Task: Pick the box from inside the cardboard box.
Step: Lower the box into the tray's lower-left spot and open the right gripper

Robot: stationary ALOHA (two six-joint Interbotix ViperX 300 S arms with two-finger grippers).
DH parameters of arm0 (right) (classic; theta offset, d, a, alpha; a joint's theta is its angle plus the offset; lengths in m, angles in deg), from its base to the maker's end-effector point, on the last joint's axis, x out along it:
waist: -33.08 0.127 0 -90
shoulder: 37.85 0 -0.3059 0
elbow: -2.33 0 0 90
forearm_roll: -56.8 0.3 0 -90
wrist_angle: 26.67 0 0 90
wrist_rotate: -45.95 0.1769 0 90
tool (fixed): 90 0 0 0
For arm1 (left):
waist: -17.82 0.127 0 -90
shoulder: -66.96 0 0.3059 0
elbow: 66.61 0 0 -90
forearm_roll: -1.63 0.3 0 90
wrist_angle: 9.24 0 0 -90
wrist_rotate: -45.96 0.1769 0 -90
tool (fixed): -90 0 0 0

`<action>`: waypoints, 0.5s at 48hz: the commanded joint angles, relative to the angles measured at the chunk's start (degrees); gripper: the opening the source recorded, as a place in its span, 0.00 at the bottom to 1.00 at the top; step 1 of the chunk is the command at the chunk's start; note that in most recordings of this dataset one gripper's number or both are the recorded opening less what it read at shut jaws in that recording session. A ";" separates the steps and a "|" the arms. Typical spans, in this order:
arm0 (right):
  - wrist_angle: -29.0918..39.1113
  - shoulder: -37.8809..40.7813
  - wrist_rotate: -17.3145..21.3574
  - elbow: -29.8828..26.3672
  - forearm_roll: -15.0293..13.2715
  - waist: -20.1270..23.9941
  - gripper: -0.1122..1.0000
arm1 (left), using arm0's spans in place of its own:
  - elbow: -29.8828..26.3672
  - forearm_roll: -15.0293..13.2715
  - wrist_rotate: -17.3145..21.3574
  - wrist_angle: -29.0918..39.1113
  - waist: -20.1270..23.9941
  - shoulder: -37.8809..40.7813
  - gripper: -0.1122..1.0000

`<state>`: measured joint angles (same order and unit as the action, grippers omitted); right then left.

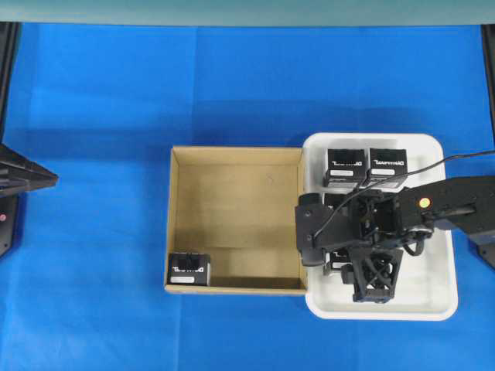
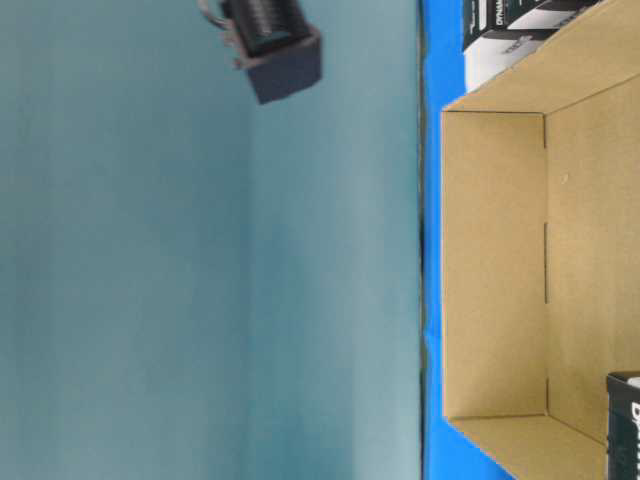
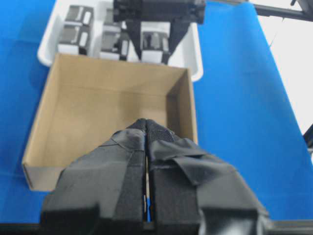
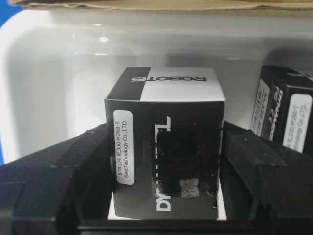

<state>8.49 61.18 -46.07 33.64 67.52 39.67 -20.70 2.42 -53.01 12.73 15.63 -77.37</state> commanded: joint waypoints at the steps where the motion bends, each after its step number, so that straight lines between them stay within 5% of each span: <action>1: -1.23 0.62 -0.18 0.09 -0.18 -0.09 0.66 | -1.58 0.18 -0.09 -0.53 0.00 0.70 0.07; 24: -1.32 1.14 0.44 -0.09 -0.09 -0.09 0.66 | -1.76 0.18 -0.18 -0.53 0.00 0.62 0.07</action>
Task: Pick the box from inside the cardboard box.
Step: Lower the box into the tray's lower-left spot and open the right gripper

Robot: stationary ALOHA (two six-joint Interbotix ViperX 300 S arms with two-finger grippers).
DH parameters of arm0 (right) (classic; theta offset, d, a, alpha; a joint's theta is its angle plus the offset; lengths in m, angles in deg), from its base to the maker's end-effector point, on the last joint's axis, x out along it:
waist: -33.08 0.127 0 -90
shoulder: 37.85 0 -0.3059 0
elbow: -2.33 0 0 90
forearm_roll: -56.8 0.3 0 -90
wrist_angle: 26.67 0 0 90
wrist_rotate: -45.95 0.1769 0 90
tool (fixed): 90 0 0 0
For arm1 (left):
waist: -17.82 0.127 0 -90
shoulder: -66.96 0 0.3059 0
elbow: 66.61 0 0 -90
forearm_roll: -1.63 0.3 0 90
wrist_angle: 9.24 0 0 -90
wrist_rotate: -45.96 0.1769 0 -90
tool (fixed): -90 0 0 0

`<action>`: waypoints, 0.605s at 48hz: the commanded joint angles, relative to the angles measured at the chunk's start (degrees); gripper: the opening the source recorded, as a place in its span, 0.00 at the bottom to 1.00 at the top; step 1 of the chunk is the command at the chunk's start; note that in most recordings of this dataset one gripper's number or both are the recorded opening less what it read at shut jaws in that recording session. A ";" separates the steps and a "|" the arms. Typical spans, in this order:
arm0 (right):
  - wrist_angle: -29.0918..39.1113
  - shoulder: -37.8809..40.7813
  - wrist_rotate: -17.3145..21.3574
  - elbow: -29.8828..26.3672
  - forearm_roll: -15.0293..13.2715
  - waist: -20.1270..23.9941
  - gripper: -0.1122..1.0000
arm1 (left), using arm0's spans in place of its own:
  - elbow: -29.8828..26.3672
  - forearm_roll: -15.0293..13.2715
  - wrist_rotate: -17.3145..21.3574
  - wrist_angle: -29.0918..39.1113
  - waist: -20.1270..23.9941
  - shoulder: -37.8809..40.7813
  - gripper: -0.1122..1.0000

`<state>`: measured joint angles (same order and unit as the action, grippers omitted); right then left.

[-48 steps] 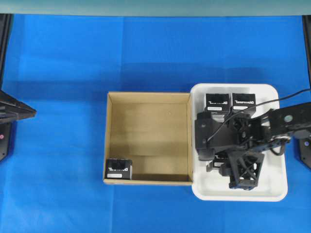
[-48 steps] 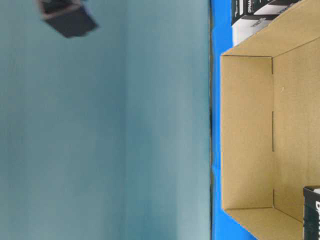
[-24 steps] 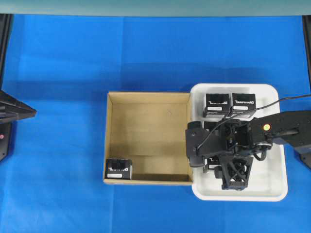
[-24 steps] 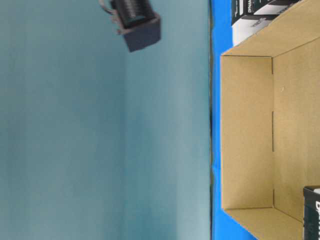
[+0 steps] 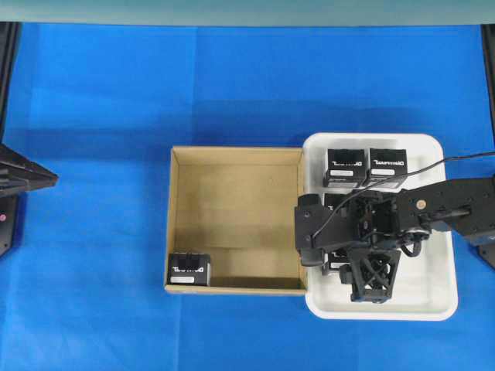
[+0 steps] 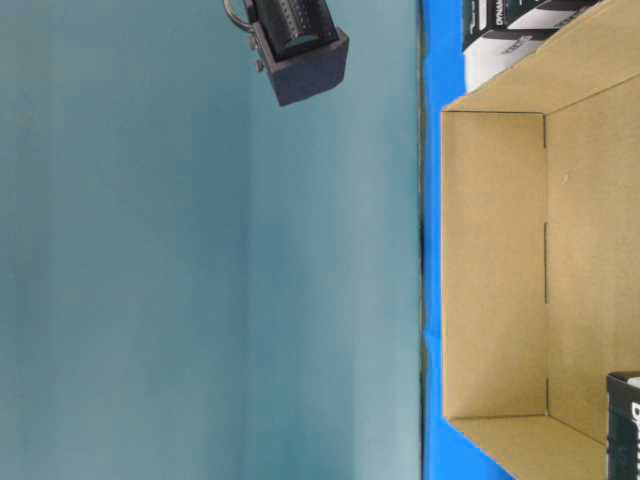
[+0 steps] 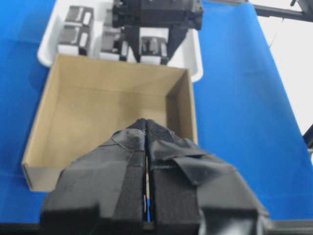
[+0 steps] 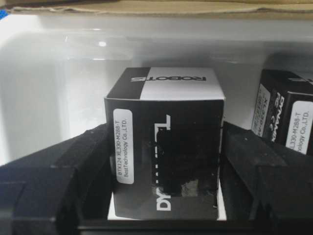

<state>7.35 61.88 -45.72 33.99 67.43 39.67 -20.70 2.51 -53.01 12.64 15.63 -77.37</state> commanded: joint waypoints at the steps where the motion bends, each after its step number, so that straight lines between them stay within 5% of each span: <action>1: -0.18 0.44 0.09 -0.44 0.00 -0.09 0.66 | -1.85 0.09 -0.18 -0.35 0.09 0.53 0.07; 8: -0.35 0.62 0.26 -0.70 0.00 -0.09 0.67 | -2.11 0.09 0.00 -0.35 0.00 0.53 0.07; 15: -0.18 0.79 0.53 -1.41 0.00 -0.18 0.88 | -2.02 0.09 -0.18 -0.35 0.00 0.70 0.07; 29: 3.08 -0.70 2.20 -3.69 0.09 -0.44 0.87 | -2.46 0.09 -0.62 -0.26 -0.53 0.62 0.07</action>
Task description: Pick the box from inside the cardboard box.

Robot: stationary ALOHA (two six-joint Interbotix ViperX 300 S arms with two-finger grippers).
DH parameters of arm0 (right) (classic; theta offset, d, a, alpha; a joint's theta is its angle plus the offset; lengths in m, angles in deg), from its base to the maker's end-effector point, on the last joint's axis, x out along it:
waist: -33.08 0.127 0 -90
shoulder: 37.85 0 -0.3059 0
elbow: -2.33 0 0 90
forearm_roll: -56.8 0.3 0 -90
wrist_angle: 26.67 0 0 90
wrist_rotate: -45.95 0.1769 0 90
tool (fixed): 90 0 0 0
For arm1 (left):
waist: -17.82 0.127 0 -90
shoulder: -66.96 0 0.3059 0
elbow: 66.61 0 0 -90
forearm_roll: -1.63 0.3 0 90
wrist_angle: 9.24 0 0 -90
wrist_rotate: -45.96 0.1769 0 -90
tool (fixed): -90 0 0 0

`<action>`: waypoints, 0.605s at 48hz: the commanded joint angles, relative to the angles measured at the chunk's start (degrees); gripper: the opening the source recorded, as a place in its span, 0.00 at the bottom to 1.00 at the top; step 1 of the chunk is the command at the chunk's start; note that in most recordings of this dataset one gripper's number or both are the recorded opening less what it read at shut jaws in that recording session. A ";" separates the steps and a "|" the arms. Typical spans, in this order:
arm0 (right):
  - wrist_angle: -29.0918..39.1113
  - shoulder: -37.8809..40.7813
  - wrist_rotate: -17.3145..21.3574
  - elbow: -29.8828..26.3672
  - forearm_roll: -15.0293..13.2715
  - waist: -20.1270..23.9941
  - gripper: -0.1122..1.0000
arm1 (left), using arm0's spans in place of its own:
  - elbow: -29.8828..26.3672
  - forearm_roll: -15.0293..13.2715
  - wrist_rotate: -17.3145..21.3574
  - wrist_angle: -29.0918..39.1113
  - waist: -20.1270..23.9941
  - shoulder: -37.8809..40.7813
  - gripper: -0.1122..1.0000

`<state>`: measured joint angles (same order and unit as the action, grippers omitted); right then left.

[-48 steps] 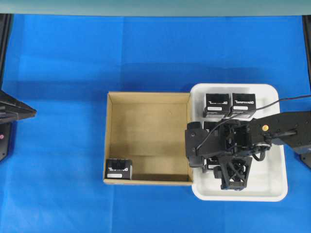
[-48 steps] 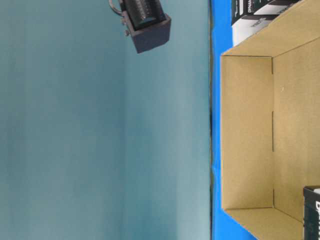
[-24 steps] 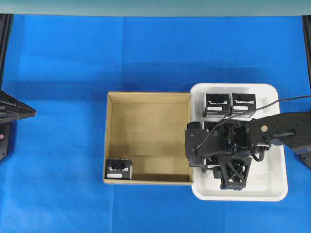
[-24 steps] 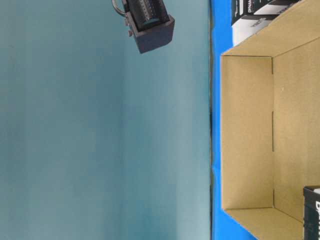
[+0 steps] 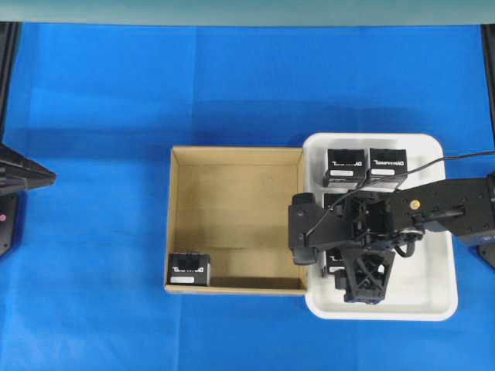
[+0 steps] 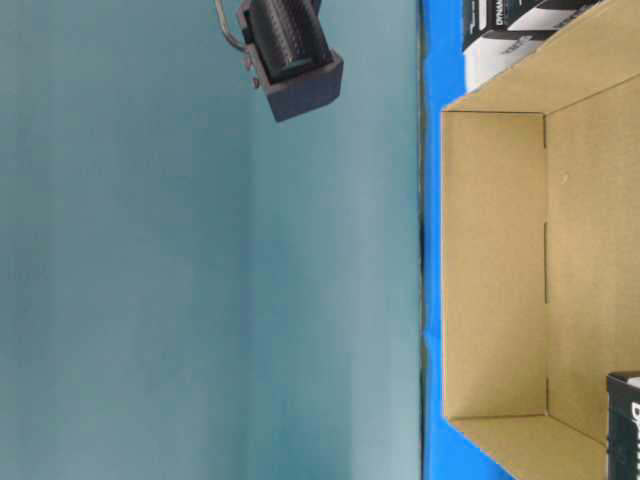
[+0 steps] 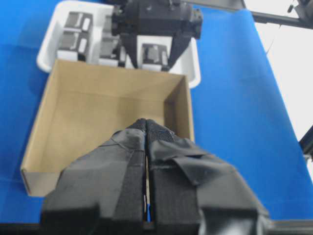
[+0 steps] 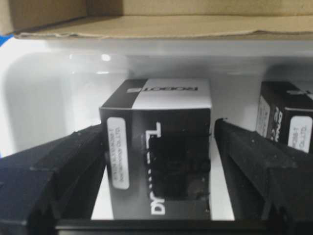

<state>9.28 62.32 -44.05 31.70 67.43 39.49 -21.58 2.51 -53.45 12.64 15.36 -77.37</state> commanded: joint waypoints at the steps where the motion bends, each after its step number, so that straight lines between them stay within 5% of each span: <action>1: 1.67 -1.49 0.79 -1.67 0.00 -0.26 0.87 | -1.67 0.09 -0.18 -0.26 -0.26 0.62 0.07; 29: 17.49 -21.18 3.69 -10.90 0.00 -5.71 0.88 | -1.67 0.09 -0.09 -0.09 -0.26 0.79 0.07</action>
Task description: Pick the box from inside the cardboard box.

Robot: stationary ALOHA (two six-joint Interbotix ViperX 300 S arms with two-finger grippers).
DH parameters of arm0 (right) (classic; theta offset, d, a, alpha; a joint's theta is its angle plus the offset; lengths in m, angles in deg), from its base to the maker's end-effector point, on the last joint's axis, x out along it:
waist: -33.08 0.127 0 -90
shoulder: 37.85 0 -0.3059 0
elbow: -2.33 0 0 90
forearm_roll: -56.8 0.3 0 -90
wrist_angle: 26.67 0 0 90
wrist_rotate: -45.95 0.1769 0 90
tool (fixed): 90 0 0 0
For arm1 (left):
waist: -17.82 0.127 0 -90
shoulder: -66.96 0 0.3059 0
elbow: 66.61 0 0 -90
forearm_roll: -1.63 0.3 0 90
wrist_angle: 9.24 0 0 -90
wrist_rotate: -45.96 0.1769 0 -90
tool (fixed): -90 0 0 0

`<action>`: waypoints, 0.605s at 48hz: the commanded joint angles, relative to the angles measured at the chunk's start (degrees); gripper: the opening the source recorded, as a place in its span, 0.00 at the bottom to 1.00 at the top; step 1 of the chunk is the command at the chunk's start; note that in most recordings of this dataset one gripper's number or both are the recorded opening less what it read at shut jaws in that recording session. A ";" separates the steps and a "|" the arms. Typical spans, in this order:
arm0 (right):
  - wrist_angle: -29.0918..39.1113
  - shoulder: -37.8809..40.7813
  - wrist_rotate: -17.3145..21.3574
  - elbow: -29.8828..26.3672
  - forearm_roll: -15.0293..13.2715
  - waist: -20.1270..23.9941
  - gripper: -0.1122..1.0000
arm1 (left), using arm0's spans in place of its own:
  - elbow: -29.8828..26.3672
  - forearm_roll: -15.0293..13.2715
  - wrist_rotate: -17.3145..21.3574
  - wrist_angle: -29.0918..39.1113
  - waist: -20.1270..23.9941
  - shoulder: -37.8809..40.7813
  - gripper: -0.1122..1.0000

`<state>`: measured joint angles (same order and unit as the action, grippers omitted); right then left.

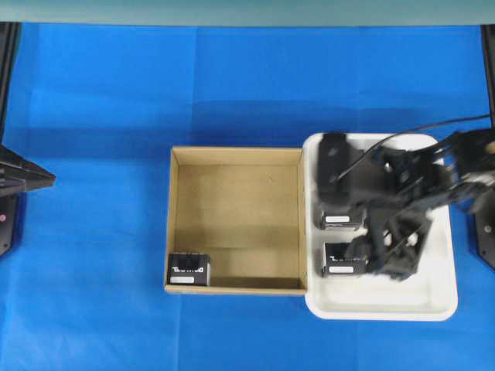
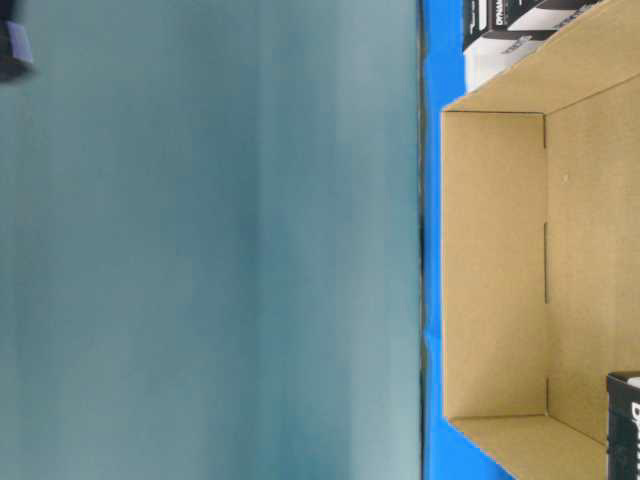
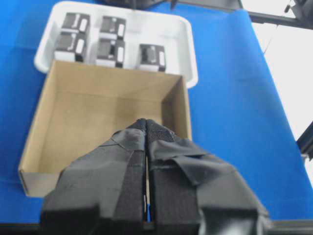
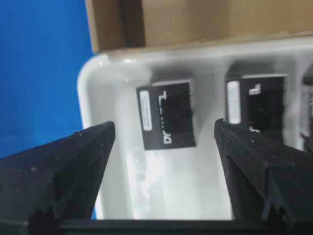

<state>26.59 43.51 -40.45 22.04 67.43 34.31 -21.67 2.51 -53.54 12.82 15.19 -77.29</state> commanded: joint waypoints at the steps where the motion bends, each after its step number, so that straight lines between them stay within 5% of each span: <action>1: 0.18 -3.08 0.09 -1.14 0.00 -0.79 0.88 | -1.58 0.09 0.00 -0.26 -0.09 0.62 0.07; 29: -7.47 -17.67 0.09 2.90 0.00 -2.46 0.88 | -1.49 0.09 0.18 -0.26 -0.09 0.62 0.07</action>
<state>20.88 27.25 -40.45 24.76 67.43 31.76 -21.67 2.51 -53.45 12.82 15.19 -77.37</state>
